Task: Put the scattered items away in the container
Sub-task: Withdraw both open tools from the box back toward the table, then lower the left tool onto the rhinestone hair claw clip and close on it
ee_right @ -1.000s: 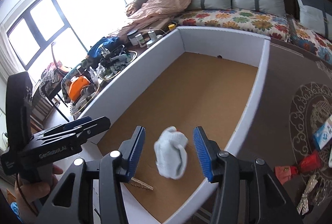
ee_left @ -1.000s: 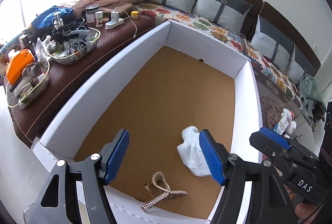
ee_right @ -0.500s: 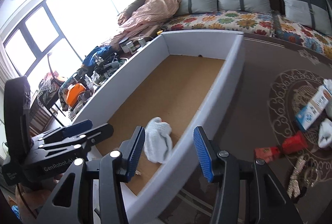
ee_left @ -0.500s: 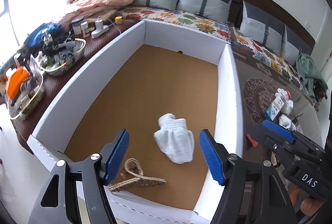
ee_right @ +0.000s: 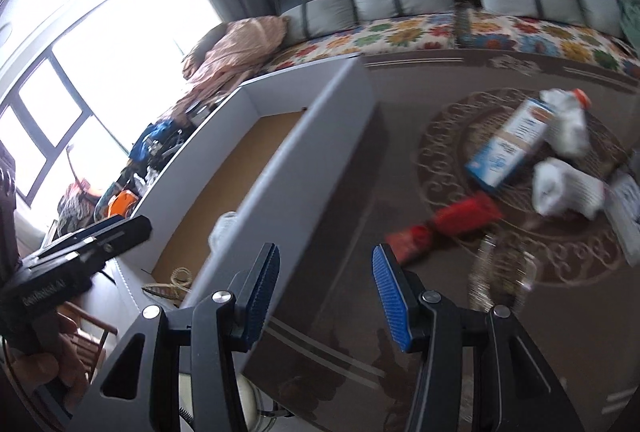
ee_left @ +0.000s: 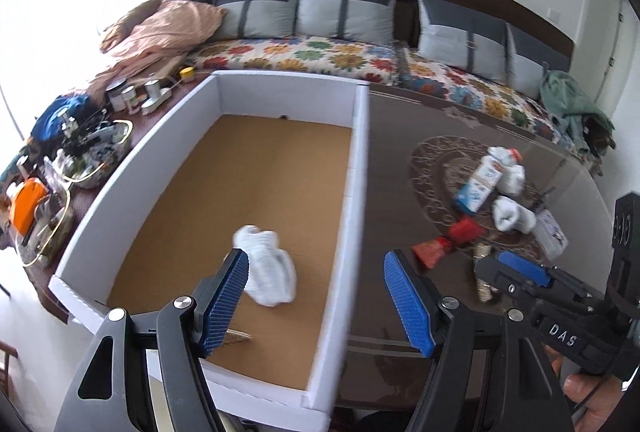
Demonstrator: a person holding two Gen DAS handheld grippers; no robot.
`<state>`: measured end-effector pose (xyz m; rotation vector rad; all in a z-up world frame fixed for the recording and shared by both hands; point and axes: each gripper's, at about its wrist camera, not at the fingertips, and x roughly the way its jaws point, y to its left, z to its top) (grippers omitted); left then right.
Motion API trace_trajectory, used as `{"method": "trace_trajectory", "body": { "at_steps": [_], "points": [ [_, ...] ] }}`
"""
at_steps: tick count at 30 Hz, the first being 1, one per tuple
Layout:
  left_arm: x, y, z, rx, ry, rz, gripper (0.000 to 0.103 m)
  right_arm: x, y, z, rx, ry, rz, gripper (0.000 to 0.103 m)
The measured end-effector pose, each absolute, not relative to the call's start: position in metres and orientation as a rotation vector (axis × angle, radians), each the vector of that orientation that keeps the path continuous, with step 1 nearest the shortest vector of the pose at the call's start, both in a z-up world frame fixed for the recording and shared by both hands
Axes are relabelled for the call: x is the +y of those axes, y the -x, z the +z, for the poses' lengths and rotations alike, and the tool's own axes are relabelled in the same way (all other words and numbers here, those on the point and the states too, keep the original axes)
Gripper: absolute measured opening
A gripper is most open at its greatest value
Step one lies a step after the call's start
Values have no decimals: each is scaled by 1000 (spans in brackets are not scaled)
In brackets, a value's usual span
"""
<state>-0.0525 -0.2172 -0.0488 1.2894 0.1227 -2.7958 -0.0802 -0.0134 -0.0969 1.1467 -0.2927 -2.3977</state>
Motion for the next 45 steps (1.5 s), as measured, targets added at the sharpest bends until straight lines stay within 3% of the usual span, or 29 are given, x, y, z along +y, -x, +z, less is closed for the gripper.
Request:
{"method": "trace_trajectory", "body": {
  "at_steps": [3,6,7,20,25,32,43,45],
  "points": [
    [-188,46,-51,127,-1327,-2830,72,27,55,-100,-257,-1099,-2473,50],
    [-153,41,-67,135,-1400,-2860,87,72,27,-105,-180,-1029,-2609,50],
    [-141,39,-72,137,-1424,-2869,88,86,19,-107,-172,-1021,-2649,50],
    [-41,32,-148,202,-1720,-2934,88,215,-35,-167,-463,-1237,-2802,50],
    [-31,60,-161,274,-1720,-2933,88,210,-33,-165,-446,-1236,-2791,50],
    [-3,112,-178,150,-1699,-2900,88,188,-29,-168,-356,-1240,-2730,50],
    [3,151,-200,80,-1735,-2820,88,190,-28,-179,-394,-1271,-2691,50],
    [2,152,-199,82,-1726,-2835,83,190,-28,-180,-397,-1279,-2688,50]
  ]
}}
